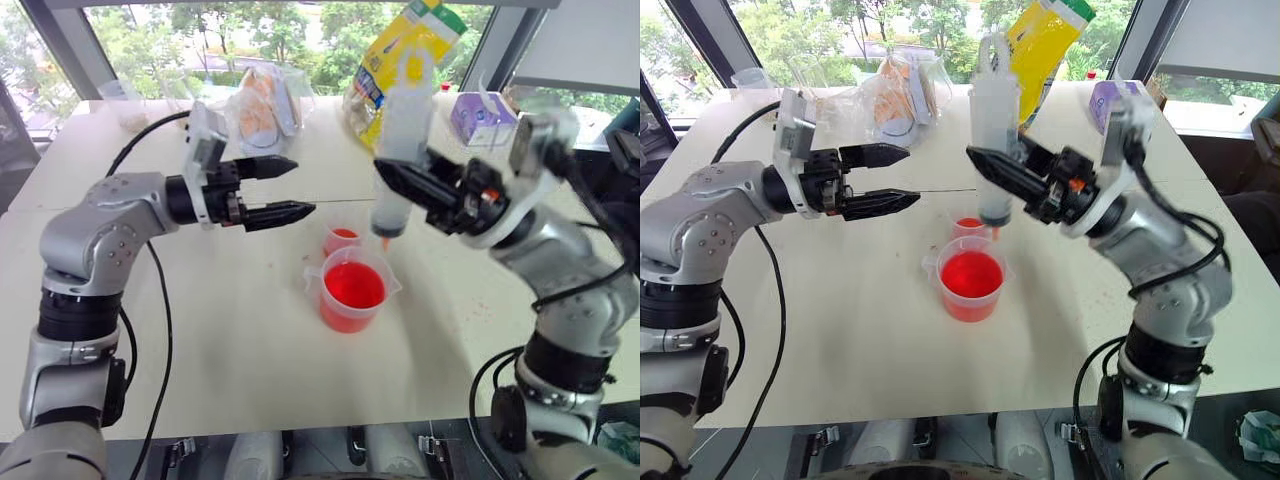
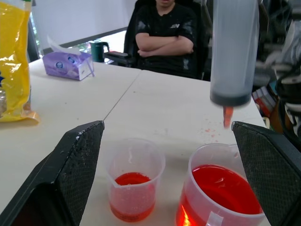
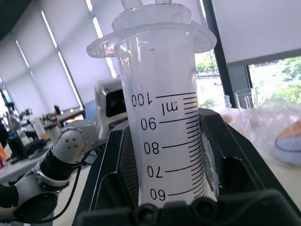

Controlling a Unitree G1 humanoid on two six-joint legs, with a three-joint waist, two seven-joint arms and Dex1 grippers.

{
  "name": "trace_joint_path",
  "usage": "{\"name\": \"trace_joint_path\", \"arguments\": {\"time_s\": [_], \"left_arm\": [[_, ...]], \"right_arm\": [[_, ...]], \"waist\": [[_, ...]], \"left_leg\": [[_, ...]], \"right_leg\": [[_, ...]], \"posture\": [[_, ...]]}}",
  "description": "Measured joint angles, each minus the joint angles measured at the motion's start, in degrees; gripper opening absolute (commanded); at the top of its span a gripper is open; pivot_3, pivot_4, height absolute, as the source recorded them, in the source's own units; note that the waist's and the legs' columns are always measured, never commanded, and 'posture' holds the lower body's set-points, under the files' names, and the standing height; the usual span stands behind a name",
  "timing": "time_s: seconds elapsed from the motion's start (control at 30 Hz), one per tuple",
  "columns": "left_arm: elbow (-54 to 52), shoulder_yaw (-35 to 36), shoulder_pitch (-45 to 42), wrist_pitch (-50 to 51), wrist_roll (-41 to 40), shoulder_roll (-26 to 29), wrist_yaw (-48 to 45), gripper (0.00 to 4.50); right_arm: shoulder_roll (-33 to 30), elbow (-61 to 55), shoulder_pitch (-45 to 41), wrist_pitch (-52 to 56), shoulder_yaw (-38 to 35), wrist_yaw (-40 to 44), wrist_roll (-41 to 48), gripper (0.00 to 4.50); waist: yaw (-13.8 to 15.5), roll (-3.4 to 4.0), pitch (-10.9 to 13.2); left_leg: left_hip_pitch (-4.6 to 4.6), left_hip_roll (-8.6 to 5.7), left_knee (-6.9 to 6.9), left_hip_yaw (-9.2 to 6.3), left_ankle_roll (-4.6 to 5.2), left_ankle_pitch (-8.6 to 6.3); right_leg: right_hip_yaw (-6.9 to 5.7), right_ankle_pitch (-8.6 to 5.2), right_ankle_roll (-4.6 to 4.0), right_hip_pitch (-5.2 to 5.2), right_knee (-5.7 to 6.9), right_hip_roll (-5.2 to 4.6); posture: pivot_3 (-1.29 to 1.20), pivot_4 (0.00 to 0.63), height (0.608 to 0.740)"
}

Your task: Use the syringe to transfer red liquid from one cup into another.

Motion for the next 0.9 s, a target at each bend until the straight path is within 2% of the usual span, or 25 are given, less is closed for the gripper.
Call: {"name": "trace_joint_path", "arguments": {"time_s": [0.23, 0.4, 0.63, 0.8, 0.9], "left_arm": [[1.1, -1.6, -2.2, 0.9, 0.5, -0.1, -1.5, 4.5], [1.0, -1.6, -3.6, 2.2, 0.4, -0.4, -1.5, 4.5], [1.0, -1.7, -4.7, 4.2, 0.0, -3.1, -0.5, 4.5], [1.3, -3.2, -6.5, 4.1, 0.0, -6.9, 0.1, 4.5], [1.6, -3.3, -6.5, 4.1, 0.1, -7.2, 0.1, 4.5]], "right_arm": [[2.3, 1.0, 11.1, -15.8, 11.8, 4.9, -9.3, 1.42], [2.4, 4.8, 15.5, -24.3, 17.5, 7.6, -15.3, 1.42], [2.3, 7.4, 17.0, -30.7, 19.6, 8.4, -17.8, 1.42], [1.8, 7.7, 17.0, -31.9, 21.0, 9.0, -18.8, 1.42], [1.5, 7.7, 17.1, -32.3, 21.1, 9.1, -19.1, 1.42]], "waist": [[0.0, 0.0, 0.0], [0.0, 0.0, 0.0], [0.1, 0.0, 0.0], [0.0, 0.0, 0.0], [-0.1, 0.0, 0.0]], "left_leg": [[0.01, 0.01, 0.0, -0.02, 0.0, 0.0], [0.02, 0.01, 0.0, -0.03, -0.01, 0.0], [0.02, 0.01, 0.0, -0.04, -0.03, 0.01], [0.05, 0.0, 0.01, -0.05, -0.03, 0.01], [0.08, 0.02, 0.01, -0.05, -0.03, 0.02]], "right_leg": [[0.0, -0.01, 0.0, -0.01, 0.01, 0.03], [0.0, -0.01, 0.0, -0.01, 0.02, 0.04], [-0.01, -0.01, 0.0, 0.0, 0.02, 0.04], [0.0, -0.01, 0.0, 0.03, 0.02, 0.04], [0.0, -0.01, -0.01, 0.03, 0.04, 0.06]], "posture": [[0.0, 0.15, 0.74], [0.0, 0.15, 0.74], [0.0, 0.15, 0.74], [0.0, 0.15, 0.74], [0.0, 0.15, 0.74]]}}
